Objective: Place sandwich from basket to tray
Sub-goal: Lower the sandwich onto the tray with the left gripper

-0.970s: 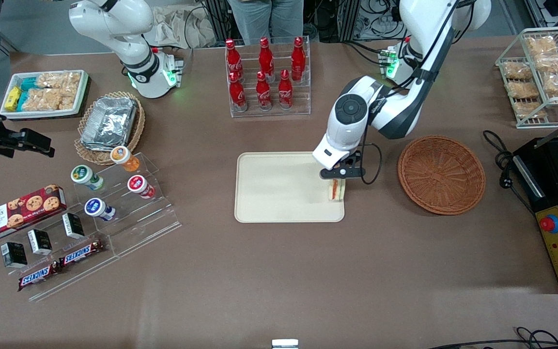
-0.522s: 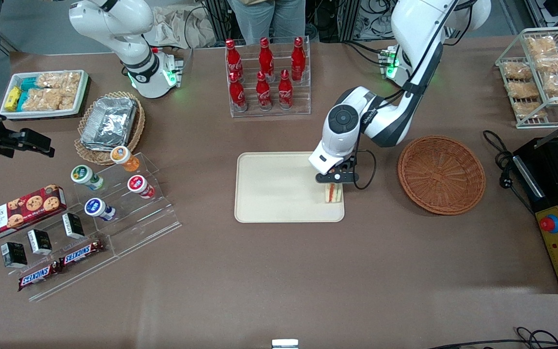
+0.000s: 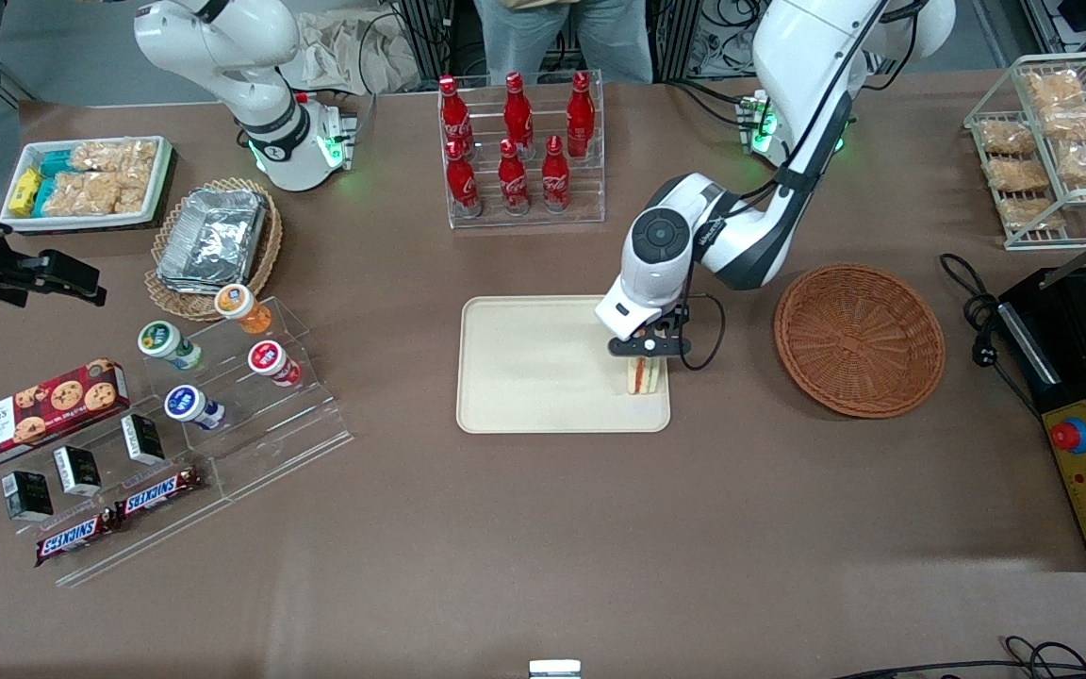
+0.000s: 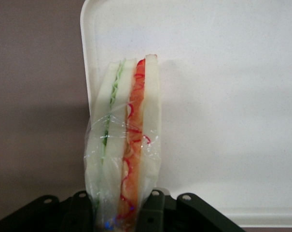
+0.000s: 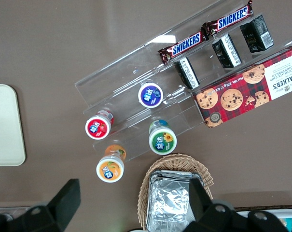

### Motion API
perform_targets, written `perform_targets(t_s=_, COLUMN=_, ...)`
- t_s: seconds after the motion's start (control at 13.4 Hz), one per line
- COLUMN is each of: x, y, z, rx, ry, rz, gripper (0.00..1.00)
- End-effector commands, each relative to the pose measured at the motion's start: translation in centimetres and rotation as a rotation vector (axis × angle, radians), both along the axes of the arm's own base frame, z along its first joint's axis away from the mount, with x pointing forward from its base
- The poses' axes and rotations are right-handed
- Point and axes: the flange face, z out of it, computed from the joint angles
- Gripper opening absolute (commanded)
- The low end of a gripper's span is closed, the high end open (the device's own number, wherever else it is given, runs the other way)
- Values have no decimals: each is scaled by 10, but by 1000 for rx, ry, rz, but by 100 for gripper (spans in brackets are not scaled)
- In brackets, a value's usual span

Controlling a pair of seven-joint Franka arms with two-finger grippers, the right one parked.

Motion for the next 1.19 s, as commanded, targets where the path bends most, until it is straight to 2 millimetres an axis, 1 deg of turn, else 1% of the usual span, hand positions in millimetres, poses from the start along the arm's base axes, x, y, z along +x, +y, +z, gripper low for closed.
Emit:
perform_targets(t_s=0.0, x=1, y=-8, z=-3, rx=2, ry=-15, rz=-11, gripper=98)
perform_targets(t_s=0.07, x=1, y=-8, z=-5, rx=5, ry=-11, rz=-8, gripper=99)
perform_targets(t_s=0.37, x=3, y=-7, z=-4, rx=4, ry=-14, rz=-5, gripper=99)
perform_targets(t_s=0.52, x=6, y=-8, z=4, rx=0, ry=-20, rz=-11, gripper=99)
perform_targets(t_s=0.6, x=12, y=-7, z=11, rx=-5, ry=-28, rz=-1, gripper=99)
perform_targets(t_s=0.75, x=21, y=-8, z=31, rx=12, ry=-18, rz=4, gripper=99)
perform_targets(t_s=0.82, x=31, y=-11, z=48, rx=26, ry=-8, rz=11, gripper=99)
perform_targets(t_s=0.9, x=38, y=-14, z=63, rx=50, ry=18, rz=17, gripper=99)
perform_targets(t_s=0.97, x=48, y=-14, z=83, rx=55, ry=24, rz=31, gripper=99)
perform_targets(t_s=1.04, x=69, y=-4, z=104, rx=38, ry=6, rz=66, gripper=99)
perform_targets(t_s=1.12, x=85, y=8, z=122, rx=20, ry=-7, rz=101, gripper=99)
